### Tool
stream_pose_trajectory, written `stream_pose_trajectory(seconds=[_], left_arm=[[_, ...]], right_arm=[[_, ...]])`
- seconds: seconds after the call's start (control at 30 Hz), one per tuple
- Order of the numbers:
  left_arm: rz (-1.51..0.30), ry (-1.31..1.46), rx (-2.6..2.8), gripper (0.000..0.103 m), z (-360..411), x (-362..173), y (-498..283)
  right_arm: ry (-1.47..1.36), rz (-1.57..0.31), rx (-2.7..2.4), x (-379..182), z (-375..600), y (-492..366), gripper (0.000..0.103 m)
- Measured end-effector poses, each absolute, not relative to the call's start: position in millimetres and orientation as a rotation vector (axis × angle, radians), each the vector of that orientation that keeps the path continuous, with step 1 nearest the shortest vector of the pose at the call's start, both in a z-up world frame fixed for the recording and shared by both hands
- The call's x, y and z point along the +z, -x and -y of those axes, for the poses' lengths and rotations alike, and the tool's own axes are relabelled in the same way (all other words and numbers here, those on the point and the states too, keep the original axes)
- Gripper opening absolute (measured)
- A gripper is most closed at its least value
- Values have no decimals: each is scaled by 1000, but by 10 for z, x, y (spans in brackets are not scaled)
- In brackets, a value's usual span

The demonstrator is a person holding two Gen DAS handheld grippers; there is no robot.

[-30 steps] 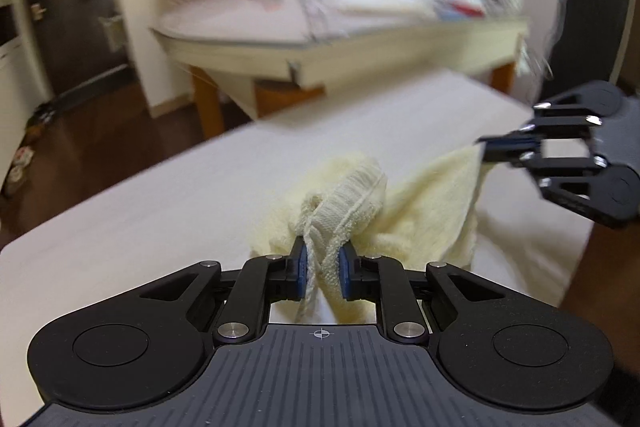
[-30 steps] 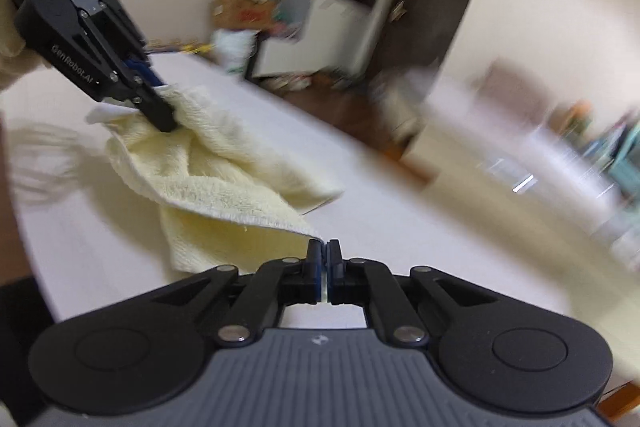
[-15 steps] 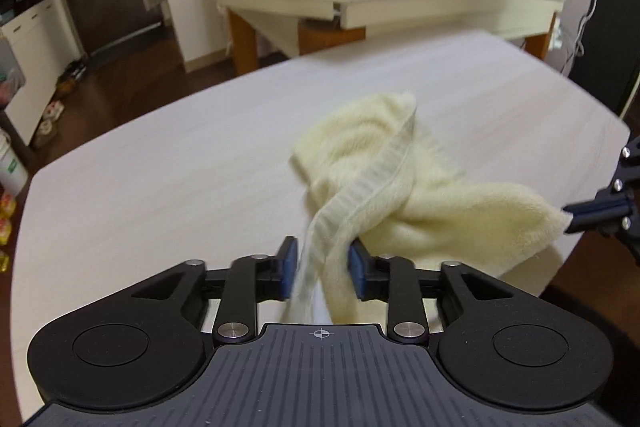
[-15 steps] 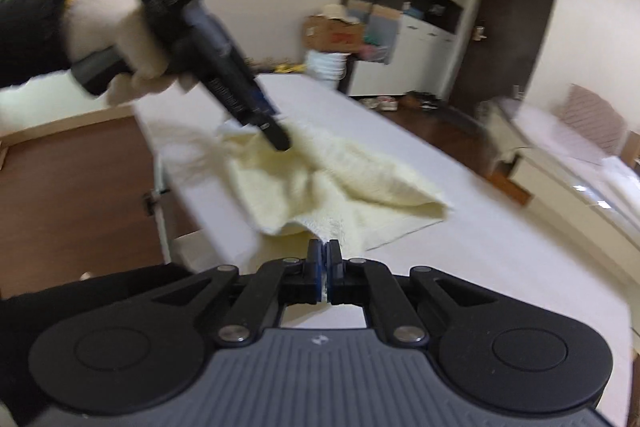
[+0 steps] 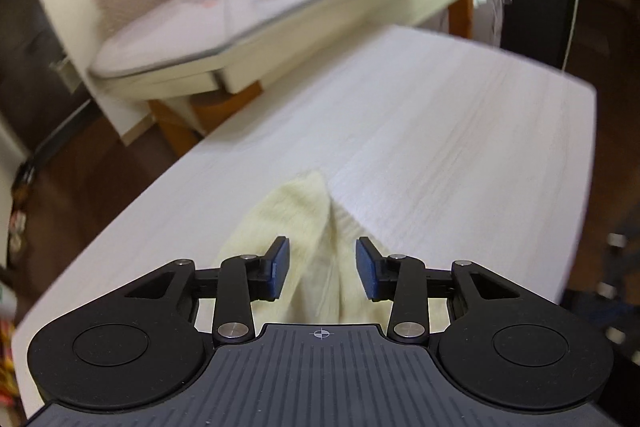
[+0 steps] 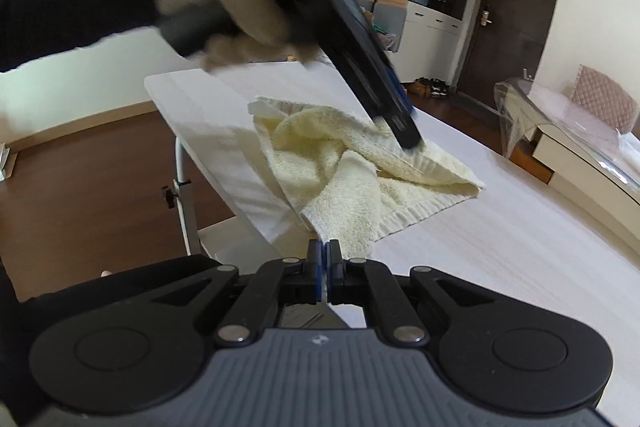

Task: Fold towel
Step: 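Grasp another towel edge with the left gripper while the right gripper holds its edge, then spread the towel flat on the table with both grippers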

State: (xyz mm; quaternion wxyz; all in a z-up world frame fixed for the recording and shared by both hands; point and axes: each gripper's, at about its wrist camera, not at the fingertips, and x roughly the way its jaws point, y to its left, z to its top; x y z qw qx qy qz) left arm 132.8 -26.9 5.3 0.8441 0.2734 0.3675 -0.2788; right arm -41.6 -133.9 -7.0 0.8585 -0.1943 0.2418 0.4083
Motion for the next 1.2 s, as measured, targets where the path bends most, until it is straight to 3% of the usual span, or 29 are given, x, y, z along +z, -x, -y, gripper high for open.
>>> stream_pose_trajectory(seconds=[0.07, 0.5, 0.63, 0.7, 0.8, 0.87, 0.97, 1.2], left_arm=[[-801, -614, -587, 5, 368, -78, -1436], [-695, -416, -347, 3, -598, 362, -1560], [-729, -400, -285, 3, -912, 260, -1493], [-738, -395, -274, 3, -976, 217, -1459], [-739, -388, -273, 3, -1021, 172, -1413], [-739, -385, -273, 3, -1037, 154, -1400], [-739, -376, -273, 4, -1056, 139, -1420], [-741, -360, -288, 4, -1073, 115, -1443]], right_arm=[[402, -515, 855, -77, 1355, 427, 3], [396, -567, 909, -93, 1417, 293, 4], [236, -556, 1006, 72, 1519, 196, 18], [195, -503, 969, 181, 1560, 48, 19], [238, -478, 810, 203, 1490, -388, 20], [267, -490, 751, 178, 1417, -643, 29], [301, -504, 711, 133, 1296, -986, 35], [314, -604, 694, -163, 1015, -1624, 36]])
